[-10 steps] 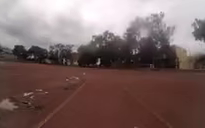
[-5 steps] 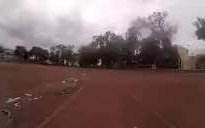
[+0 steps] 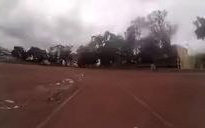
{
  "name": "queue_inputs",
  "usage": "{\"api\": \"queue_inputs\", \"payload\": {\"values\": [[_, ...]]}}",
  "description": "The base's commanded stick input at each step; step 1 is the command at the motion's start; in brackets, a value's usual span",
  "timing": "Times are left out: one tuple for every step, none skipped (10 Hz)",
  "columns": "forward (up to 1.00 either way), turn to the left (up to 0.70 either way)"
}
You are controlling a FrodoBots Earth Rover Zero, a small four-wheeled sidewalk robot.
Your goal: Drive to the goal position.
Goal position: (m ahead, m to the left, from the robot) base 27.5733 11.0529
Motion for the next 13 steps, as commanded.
{"api": "queue_inputs", "payload": {"values": [[1.0, 0.0], [1.0, 0.0], [1.0, 0.0], [1.0, 0.0], [1.0, 0.0], [1.0, 0.0], [1.0, 0.0], [1.0, 0.0], [1.0, 0.0], [1.0, 0.0], [1.0, 0.0], [1.0, 0.0], [1.0, 0.0]]}}
